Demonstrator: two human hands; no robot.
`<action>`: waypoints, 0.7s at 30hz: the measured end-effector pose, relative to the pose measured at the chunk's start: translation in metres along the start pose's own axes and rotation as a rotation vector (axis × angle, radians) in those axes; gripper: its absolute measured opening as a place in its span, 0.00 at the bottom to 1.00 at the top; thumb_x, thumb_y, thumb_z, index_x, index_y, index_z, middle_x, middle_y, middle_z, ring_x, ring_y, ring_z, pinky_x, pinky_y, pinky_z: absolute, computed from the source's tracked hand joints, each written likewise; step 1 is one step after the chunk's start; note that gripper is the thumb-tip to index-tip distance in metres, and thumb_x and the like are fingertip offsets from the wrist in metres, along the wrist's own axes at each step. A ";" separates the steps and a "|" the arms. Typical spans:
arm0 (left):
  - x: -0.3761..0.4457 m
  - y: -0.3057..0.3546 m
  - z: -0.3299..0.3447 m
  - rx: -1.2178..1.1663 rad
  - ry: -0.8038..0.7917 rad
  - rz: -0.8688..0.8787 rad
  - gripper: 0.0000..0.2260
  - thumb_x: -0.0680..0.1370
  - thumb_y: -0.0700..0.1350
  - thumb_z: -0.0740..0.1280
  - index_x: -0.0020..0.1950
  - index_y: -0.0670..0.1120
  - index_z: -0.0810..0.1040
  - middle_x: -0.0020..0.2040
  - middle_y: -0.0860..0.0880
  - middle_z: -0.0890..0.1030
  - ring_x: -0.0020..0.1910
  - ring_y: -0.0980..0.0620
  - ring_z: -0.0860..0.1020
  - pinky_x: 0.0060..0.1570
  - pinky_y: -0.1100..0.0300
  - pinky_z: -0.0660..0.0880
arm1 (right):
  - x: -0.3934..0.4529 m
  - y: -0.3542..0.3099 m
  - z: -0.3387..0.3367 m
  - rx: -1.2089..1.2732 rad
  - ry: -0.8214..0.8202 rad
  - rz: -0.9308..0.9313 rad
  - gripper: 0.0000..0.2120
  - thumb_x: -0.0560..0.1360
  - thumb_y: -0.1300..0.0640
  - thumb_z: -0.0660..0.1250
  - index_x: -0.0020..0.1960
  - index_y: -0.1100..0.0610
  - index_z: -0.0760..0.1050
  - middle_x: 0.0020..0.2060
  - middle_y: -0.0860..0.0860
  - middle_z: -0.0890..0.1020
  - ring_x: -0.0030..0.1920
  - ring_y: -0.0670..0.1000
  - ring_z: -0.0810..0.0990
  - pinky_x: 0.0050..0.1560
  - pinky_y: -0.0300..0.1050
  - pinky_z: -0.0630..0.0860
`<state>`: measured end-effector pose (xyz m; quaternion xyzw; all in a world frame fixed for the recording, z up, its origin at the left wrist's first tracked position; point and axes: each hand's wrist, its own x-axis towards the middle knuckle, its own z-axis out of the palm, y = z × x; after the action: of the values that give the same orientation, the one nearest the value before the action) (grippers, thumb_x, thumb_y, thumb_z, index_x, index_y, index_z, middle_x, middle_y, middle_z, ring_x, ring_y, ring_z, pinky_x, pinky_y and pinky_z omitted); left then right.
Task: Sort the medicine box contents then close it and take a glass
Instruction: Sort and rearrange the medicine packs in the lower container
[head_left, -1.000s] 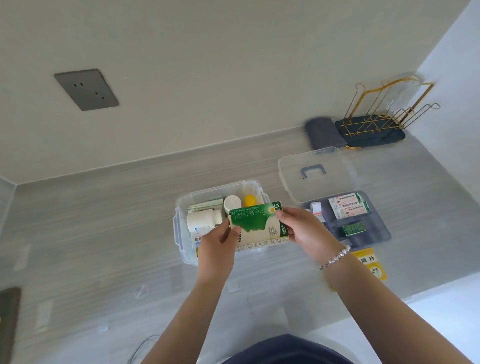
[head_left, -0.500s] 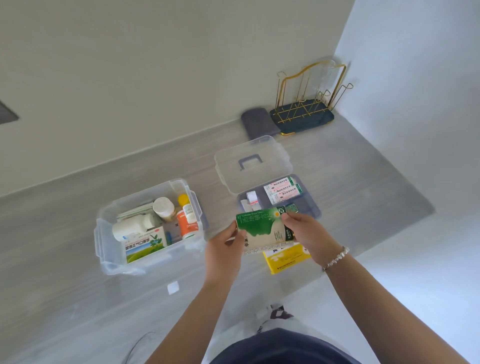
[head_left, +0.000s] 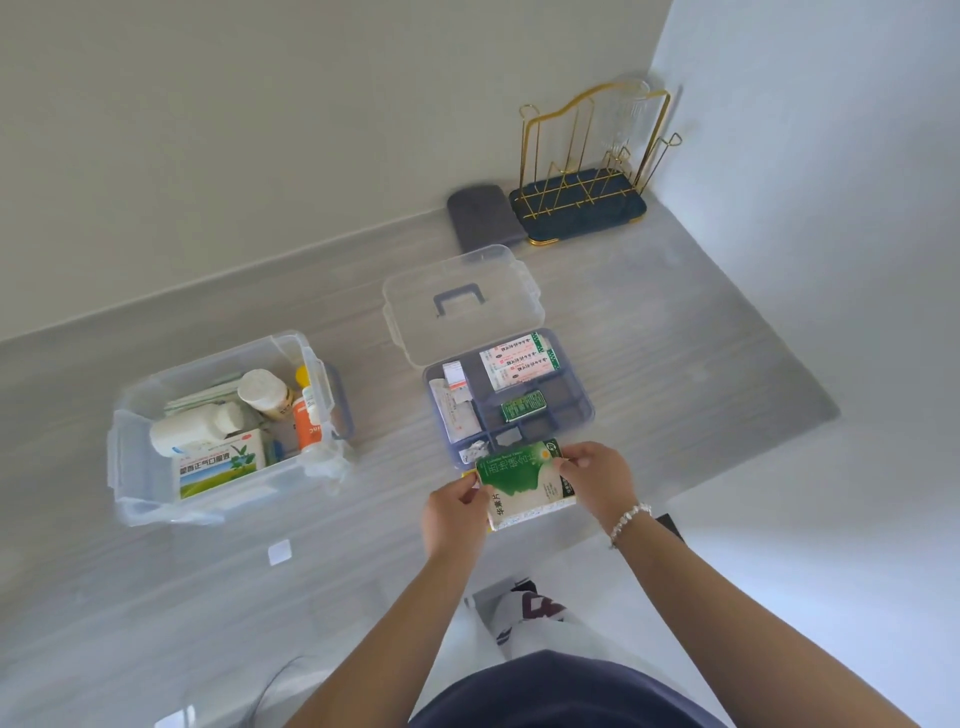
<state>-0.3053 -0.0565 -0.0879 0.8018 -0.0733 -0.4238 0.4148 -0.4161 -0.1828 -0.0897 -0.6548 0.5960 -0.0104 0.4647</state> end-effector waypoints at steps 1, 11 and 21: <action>0.001 -0.001 0.001 0.010 0.008 -0.009 0.14 0.76 0.40 0.63 0.59 0.47 0.80 0.46 0.48 0.85 0.44 0.49 0.82 0.34 0.59 0.80 | 0.002 0.001 0.002 0.001 -0.002 0.000 0.10 0.73 0.57 0.65 0.53 0.56 0.80 0.45 0.52 0.84 0.40 0.48 0.78 0.31 0.34 0.70; 0.009 -0.002 0.001 0.072 0.102 -0.021 0.11 0.74 0.39 0.66 0.55 0.46 0.79 0.41 0.48 0.83 0.42 0.44 0.82 0.41 0.51 0.80 | 0.010 0.001 0.007 0.002 -0.004 -0.048 0.11 0.72 0.56 0.66 0.53 0.55 0.79 0.32 0.43 0.77 0.35 0.42 0.76 0.29 0.31 0.65; 0.001 0.007 -0.017 0.042 0.117 0.080 0.09 0.75 0.45 0.65 0.55 0.49 0.77 0.39 0.56 0.79 0.37 0.57 0.76 0.30 0.64 0.68 | -0.003 -0.012 0.005 0.034 0.073 -0.173 0.14 0.71 0.52 0.69 0.56 0.54 0.76 0.46 0.48 0.79 0.44 0.45 0.76 0.39 0.31 0.67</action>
<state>-0.2906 -0.0511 -0.0784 0.8301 -0.0899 -0.3576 0.4182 -0.4050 -0.1793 -0.0834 -0.6948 0.5537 -0.0847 0.4511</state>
